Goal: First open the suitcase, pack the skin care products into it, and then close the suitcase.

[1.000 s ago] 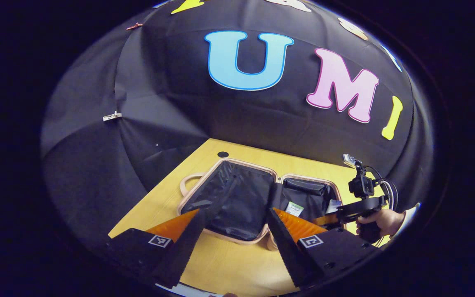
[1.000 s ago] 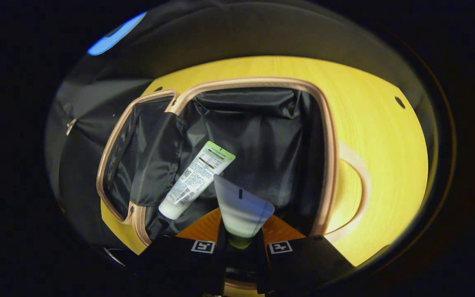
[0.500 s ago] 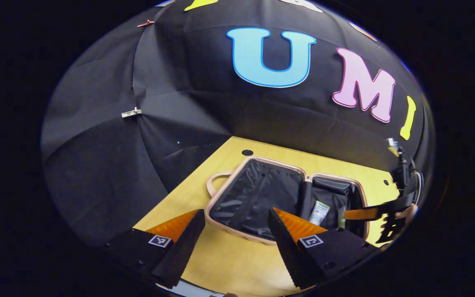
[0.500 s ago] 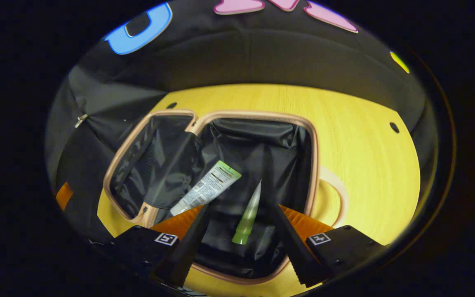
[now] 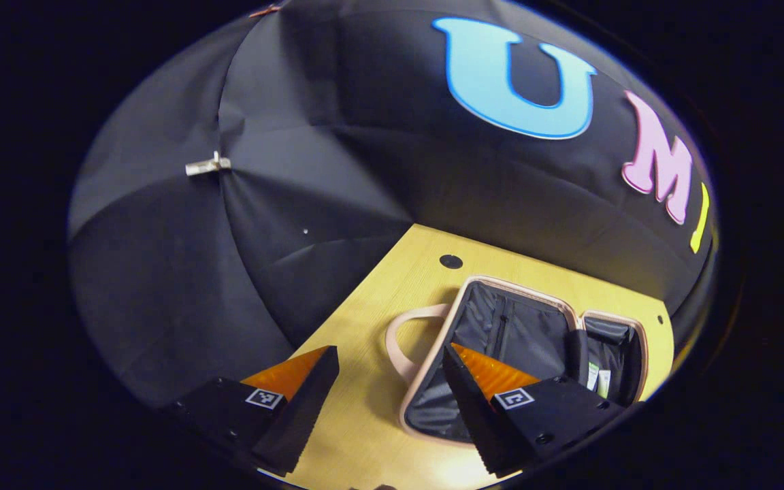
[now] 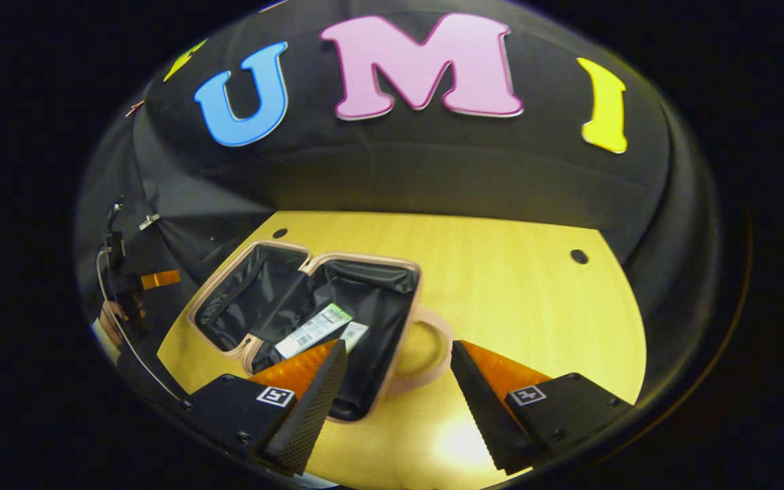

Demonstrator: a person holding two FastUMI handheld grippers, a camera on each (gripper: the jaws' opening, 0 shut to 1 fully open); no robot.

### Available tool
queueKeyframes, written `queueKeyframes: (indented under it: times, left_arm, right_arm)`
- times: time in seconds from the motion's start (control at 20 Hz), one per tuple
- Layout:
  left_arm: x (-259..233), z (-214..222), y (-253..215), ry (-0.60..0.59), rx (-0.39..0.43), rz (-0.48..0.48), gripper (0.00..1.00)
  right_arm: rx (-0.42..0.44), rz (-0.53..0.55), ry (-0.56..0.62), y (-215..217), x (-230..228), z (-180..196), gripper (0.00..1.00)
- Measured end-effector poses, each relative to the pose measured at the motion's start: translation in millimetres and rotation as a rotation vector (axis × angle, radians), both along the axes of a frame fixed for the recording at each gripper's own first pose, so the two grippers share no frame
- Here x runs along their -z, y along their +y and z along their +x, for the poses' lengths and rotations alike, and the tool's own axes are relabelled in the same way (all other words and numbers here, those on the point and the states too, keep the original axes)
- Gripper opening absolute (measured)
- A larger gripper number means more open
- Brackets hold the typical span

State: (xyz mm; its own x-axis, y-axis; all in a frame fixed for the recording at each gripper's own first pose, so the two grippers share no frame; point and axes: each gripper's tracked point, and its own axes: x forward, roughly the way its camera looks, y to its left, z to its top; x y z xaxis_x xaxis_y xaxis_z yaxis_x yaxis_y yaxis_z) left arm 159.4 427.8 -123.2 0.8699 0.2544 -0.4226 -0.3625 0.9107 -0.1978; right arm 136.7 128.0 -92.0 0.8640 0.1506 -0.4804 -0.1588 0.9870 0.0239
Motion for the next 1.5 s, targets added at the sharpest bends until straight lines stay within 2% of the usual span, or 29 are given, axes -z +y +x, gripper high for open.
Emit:
queueKeyframes:
  times: [0.2, 0.35, 0.45, 0.5, 0.6, 0.65, 0.75, 0.8, 0.9, 1.05, 1.1, 1.15, 1.2, 1.25, 1.35, 1.5]
  left_arm:
    - [39.7, 46.3, 26.3, 0.017, 0.021, -0.161, 0.96]
    - [70.1, 64.8, 36.6, 0.099, 0.019, -0.271, 0.91]
    - [82.5, 77.2, 42.0, 0.129, 0.020, -0.326, 0.83]
    - [85.7, 82.2, 36.7, 0.134, 0.029, -0.383, 0.78]
    - [89.9, 91.2, 22.8, 0.135, 0.047, -0.513, 0.74]
    - [91.7, 92.8, 22.3, 0.147, 0.032, -0.553, 0.71]
    - [103.1, 98.2, 26.1, 0.158, -0.022, -0.566, 0.54]
    - [100.3, 98.7, 25.0, 0.164, -0.034, -0.569, 0.30]
    - [90.1, 93.9, 22.8, 0.161, -0.021, -0.529, 0.19]
    - [58.3, 88.0, 18.9, 0.165, 0.009, -0.372, 0.12]
    - [40.1, 87.0, 18.5, 0.149, 0.021, -0.312, 0.10]
    - [18.9, 84.3, 12.9, 0.130, 0.038, -0.271, 0.13]
    - [-6.5, 80.7, 6.9, 0.103, 0.051, -0.243, 0.08]
    - [-31.2, 75.7, 3.3, 0.068, 0.069, -0.217, 0.08]
    - [-80.3, 66.0, -21.5, 0.012, 0.115, -0.184, 0.08]
    - [-146.8, 48.4, -85.7, -0.053, 0.184, -0.116, 0.07]
  right_arm:
    - [0.111, -0.018, -0.036, -47.3, -15.4, -39.5, 0.97]
    - [0.141, -0.033, 0.059, -70.7, -1.9, -79.3, 0.98]
    - [0.161, -0.077, 0.085, -89.6, 0.5, -99.2, 0.98]
    - [0.178, -0.090, 0.086, -95.3, -1.7, -108.1, 0.98]
    - [0.218, -0.084, 0.090, -101.2, -1.1, -126.3, 0.98]
    - [0.238, -0.069, 0.095, -104.2, -0.5, -134.4, 0.98]
    - [0.284, -0.039, 0.083, -112.0, -4.5, -139.4, 0.98]
    - [0.302, -0.031, 0.069, -117.0, -9.0, -137.3, 0.98]
    - [0.321, -0.025, 0.044, -125.9, -19.2, -137.5, 0.98]
    - [0.326, -0.008, 0.031, -130.7, -23.3, -134.9, 0.98]
    - [0.323, 0.001, 0.034, -131.0, -23.2, -134.8, 0.98]
    - [0.317, 0.010, 0.030, -129.3, -23.5, -134.4, 0.98]
    - [0.308, 0.013, 0.023, -129.4, -24.1, -132.8, 0.98]
    - [0.298, 0.011, 0.018, -132.0, -24.2, -131.8, 0.98]
    - [0.269, 0.014, 0.004, -135.9, -29.0, -124.0, 0.98]
    - [0.243, 0.032, -0.032, -150.5, -43.9, -109.4, 0.98]
